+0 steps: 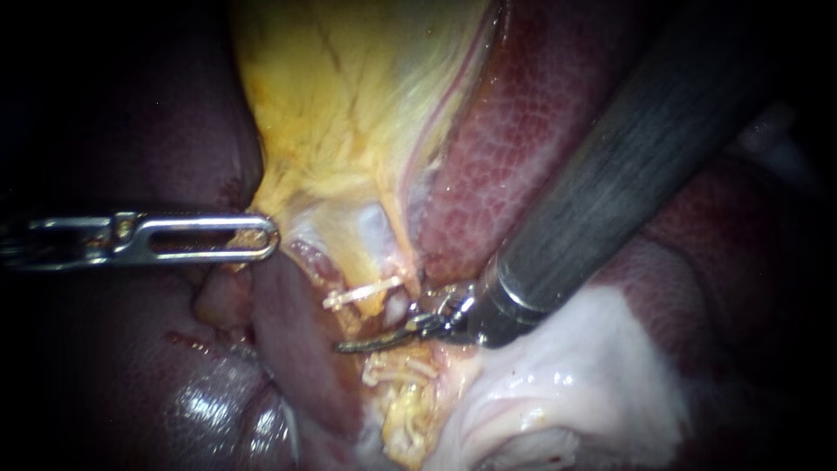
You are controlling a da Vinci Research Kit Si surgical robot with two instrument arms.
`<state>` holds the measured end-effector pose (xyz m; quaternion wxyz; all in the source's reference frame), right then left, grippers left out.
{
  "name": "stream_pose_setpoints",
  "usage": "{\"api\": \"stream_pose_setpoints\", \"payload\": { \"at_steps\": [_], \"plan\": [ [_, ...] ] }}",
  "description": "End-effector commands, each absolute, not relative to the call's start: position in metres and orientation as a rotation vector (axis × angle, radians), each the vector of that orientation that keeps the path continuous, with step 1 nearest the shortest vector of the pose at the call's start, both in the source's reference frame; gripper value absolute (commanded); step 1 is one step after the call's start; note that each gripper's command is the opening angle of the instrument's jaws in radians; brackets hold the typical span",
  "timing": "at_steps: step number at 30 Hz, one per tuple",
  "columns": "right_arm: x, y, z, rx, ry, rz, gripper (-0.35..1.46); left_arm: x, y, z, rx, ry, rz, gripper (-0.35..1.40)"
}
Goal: Go back from the cut left tube
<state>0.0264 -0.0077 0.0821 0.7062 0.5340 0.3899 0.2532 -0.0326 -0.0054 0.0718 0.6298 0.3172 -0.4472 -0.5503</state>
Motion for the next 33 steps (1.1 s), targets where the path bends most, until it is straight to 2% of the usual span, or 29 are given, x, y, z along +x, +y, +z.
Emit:
{"api": "stream_pose_setpoints", "payload": {
  "at_steps": [1,4,5,6,7,8,9,10,11,22,28,33],
  "plan": [
    [0.0264,-0.0077,0.082,1.187,0.867,0.562,-0.35,-0.0326,-0.0054,0.0718,0.726,-1.024,-1.26,-0.35],
    [0.0264,-0.0076,0.0819,1.19,0.871,0.563,-0.35,-0.0326,-0.0054,0.0718,0.726,-1.024,-1.26,-0.35],
    [0.0265,-0.0076,0.0818,1.185,0.877,0.571,-0.3,-0.0326,-0.0054,0.0718,0.726,-1.024,-1.26,-0.35],
    [0.0265,-0.0074,0.0818,1.175,0.888,0.588,0.24,-0.0326,-0.0054,0.0719,0.726,-1.024,-1.26,-0.35],
    [0.0266,-0.0074,0.0817,1.161,0.903,0.6,0.62,-0.0326,-0.0054,0.0719,0.726,-1.024,-1.26,-0.35],
    [0.0267,-0.0073,0.0817,1.135,0.926,0.609,0.93,-0.0326,-0.0054,0.0719,0.726,-1.024,-1.26,-0.35],
    [0.0268,-0.0073,0.0817,1.104,0.957,0.611,1.11,-0.0326,-0.0054,0.0719,0.726,-1.024,-1.26,-0.35],
    [0.0268,-0.0073,0.0816,1.074,0.98,0.617,1.18,-0.0325,-0.0054,0.072,0.726,-1.024,-1.26,-0.35],
    [0.0268,-0.0073,0.0816,1.06,0.993,0.637,1.21,-0.0325,-0.0054,0.072,0.725,-1.024,-1.26,-0.35],
    [0.0269,-0.0076,0.0811,1.03,1.02,0.585,1.35,-0.0325,-0.0054,0.0721,0.723,-1.024,-1.262,-0.35],
    [0.0251,-0.0081,0.0803,0.993,1.059,0.505,1.43,-0.0324,-0.0054,0.0721,0.723,-1.024,-1.262,-0.35],
    [0.0213,-0.0077,0.0797,0.964,1.096,0.431,1.43,-0.0324,-0.0053,0.0721,0.723,-1.024,-1.262,-0.35]
  ]
}}
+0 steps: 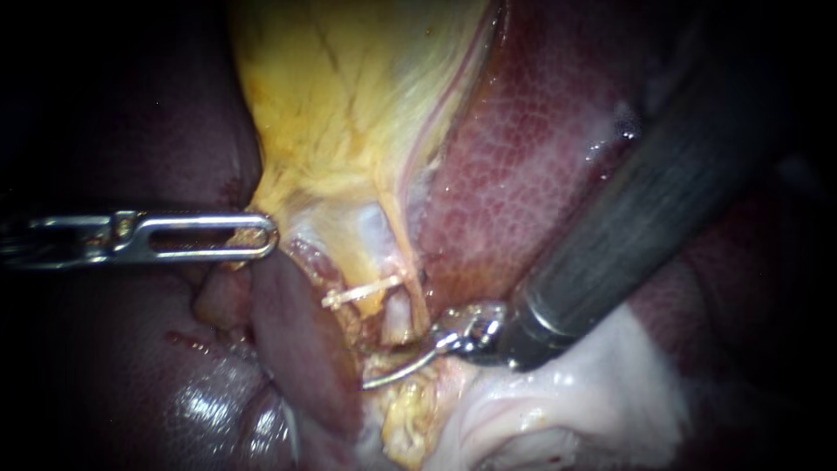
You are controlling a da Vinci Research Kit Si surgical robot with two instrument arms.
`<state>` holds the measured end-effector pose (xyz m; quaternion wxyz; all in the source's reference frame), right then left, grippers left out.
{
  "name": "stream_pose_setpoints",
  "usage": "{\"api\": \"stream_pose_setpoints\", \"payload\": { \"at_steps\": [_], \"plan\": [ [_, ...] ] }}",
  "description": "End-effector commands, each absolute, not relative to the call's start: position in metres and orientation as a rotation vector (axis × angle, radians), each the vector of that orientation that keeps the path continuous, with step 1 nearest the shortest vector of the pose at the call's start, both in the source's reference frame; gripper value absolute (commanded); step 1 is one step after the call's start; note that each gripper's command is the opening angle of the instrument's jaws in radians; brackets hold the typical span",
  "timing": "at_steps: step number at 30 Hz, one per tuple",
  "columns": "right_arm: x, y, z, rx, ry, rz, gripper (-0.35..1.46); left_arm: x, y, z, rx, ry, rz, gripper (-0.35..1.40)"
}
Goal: Go back from the cut left tube
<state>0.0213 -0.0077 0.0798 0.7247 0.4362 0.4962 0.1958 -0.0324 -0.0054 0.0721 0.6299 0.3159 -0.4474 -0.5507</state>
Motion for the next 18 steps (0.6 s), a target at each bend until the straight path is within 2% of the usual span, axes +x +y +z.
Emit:
{"api": "stream_pose_setpoints", "payload": {
  "at_steps": [1,4,10,18],
  "plan": [
    [0.0205,-0.0074,0.0795,0.961,1.101,0.42,1.43,-0.0324,-0.0053,0.0721,0.723,-1.024,-1.262,-0.35],
    [0.0179,-0.0057,0.0782,0.943,1.123,0.391,1.43,-0.0324,-0.0053,0.0721,0.723,-1.024,-1.261,-0.35],
    [0.014,-0.0009,0.0743,0.815,1.178,0.391,1.43,-0.0324,-0.0053,0.0723,0.723,-1.025,-1.261,-0.35],
    [0.0111,0.0026,0.0697,0.689,1.207,0.38,1.45,-0.0324,-0.0053,0.0723,0.722,-1.025,-1.261,-0.35]
  ]
}}
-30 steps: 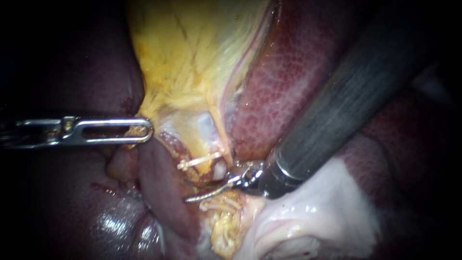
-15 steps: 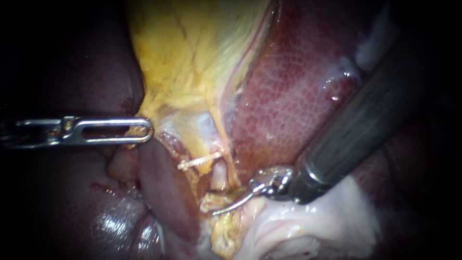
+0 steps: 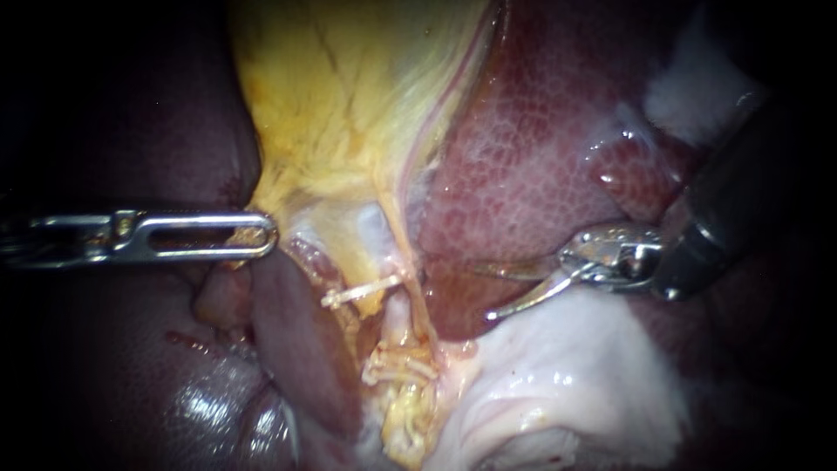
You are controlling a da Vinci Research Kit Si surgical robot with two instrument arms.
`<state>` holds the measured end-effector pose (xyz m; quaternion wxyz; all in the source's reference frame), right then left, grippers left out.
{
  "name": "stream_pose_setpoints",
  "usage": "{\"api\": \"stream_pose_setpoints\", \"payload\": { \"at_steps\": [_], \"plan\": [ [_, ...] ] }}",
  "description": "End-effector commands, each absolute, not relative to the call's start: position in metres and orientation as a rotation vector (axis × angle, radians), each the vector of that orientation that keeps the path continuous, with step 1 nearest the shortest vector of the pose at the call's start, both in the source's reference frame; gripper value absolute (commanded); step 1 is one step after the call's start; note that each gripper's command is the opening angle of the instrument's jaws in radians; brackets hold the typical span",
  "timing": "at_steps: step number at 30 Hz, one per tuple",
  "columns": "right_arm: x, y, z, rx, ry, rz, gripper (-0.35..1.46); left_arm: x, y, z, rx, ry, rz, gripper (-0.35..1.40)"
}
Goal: Go back from the cut left tube
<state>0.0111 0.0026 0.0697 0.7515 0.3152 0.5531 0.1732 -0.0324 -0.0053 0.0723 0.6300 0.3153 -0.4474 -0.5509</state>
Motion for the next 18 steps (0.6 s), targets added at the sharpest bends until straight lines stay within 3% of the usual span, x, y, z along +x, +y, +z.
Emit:
{"api": "stream_pose_setpoints", "payload": {
  "at_steps": [1,11,18],
  "plan": [
    [0.0108,0.0028,0.0691,0.674,1.21,0.377,1.45,-0.0324,-0.0053,0.0723,0.722,-1.025,-1.261,-0.35],
    [0.0104,0.0032,0.0678,0.626,1.215,0.367,1.45,-0.0332,-0.0057,0.0732,0.714,-1.027,-1.262,-0.35],
    [0.0104,0.0029,0.0678,0.614,1.22,0.351,1.45,-0.0358,-0.0067,0.0767,0.714,-1.03,-1.26,-0.35]
  ]
}}
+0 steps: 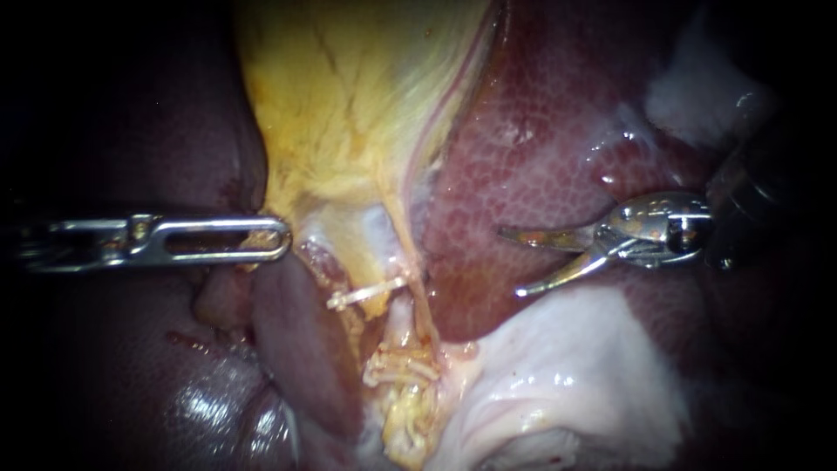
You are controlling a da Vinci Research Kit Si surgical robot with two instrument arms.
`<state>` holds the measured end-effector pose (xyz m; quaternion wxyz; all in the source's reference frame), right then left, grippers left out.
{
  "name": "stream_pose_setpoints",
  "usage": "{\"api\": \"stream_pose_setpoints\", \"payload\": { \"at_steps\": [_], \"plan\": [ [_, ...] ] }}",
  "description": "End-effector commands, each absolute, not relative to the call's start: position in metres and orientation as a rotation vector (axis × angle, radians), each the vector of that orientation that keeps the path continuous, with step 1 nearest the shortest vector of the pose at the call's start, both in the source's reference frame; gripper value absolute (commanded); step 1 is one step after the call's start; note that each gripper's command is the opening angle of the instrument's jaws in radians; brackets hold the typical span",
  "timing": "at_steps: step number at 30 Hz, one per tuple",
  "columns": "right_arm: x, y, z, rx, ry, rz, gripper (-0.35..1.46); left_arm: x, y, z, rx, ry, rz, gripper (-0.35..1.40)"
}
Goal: Go back from the cut left tube
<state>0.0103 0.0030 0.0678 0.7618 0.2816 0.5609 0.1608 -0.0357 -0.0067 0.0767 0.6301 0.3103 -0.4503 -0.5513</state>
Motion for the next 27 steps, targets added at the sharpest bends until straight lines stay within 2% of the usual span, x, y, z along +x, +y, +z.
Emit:
{"api": "stream_pose_setpoints", "payload": {
  "at_steps": [1,11,27],
  "plan": [
    [0.0104,0.0029,0.0678,0.613,1.22,0.351,1.45,-0.0363,-0.0068,0.0773,0.722,-1.026,-1.259,-0.35],
    [0.0103,0.0028,0.0678,0.608,1.224,0.339,1.45,-0.0405,-0.0071,0.0793,0.748,-1.018,-1.238,-0.35],
    [0.0103,0.0029,0.0678,0.604,1.225,0.336,1.45,-0.0405,-0.0072,0.0791,0.751,-1.019,-1.234,-0.35]
  ]
}}
